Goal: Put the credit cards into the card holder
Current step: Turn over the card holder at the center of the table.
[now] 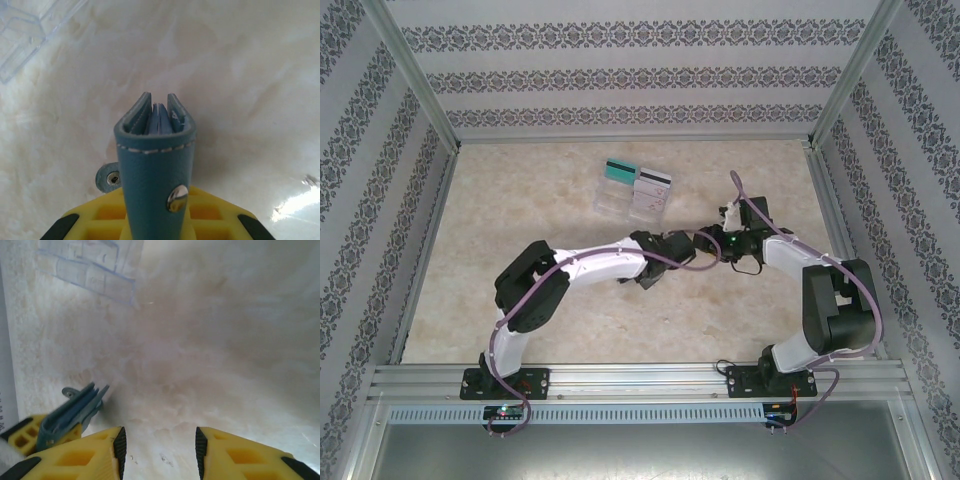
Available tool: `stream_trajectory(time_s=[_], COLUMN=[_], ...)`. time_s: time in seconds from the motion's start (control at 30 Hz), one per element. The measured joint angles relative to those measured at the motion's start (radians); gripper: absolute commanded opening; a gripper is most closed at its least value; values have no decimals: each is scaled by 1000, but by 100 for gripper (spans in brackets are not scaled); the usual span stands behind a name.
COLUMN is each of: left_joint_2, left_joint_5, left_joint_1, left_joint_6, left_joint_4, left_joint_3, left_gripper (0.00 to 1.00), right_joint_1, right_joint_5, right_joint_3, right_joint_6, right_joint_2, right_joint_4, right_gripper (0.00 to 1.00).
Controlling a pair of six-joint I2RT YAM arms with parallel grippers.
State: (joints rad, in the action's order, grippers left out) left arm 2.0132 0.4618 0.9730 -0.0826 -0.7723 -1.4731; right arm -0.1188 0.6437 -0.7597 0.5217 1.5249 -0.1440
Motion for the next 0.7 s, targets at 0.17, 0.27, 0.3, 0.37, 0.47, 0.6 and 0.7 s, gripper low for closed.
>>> stream_trajectory(time_s=[0.17, 0.27, 0.3, 0.37, 0.47, 0.6, 0.7], left_joint_2=[-6, -6, -7, -20, -84, -270, -435], left_joint_5=[9, -26, -43, -71, -105, -143, -166], left_joint_1=[64, 82, 82, 83, 84, 84, 77], left_joint_6=[51, 47, 40, 23, -14, -116, -235], left_joint_4=[56, 74, 80, 82, 81, 127, 204], left_joint_3=[25, 46, 60, 90, 124, 171, 256], left_gripper=[40, 58, 62, 69, 73, 72, 66], right_joint_1=[6, 6, 6, 6, 5, -32, -99], right_joint_5=[2, 2, 2, 5, 10, 8, 8], right_joint_3=[20, 21, 21, 21, 19, -52, -145], right_joint_6=[0, 0, 0, -1, -4, -33, -58], right_joint_2=[0, -2, -2, -2, -1, 52, 130], right_joint_4=[-1, -1, -1, -2, -9, -67, -98], right_gripper=[44, 44, 44, 44, 44, 44, 45])
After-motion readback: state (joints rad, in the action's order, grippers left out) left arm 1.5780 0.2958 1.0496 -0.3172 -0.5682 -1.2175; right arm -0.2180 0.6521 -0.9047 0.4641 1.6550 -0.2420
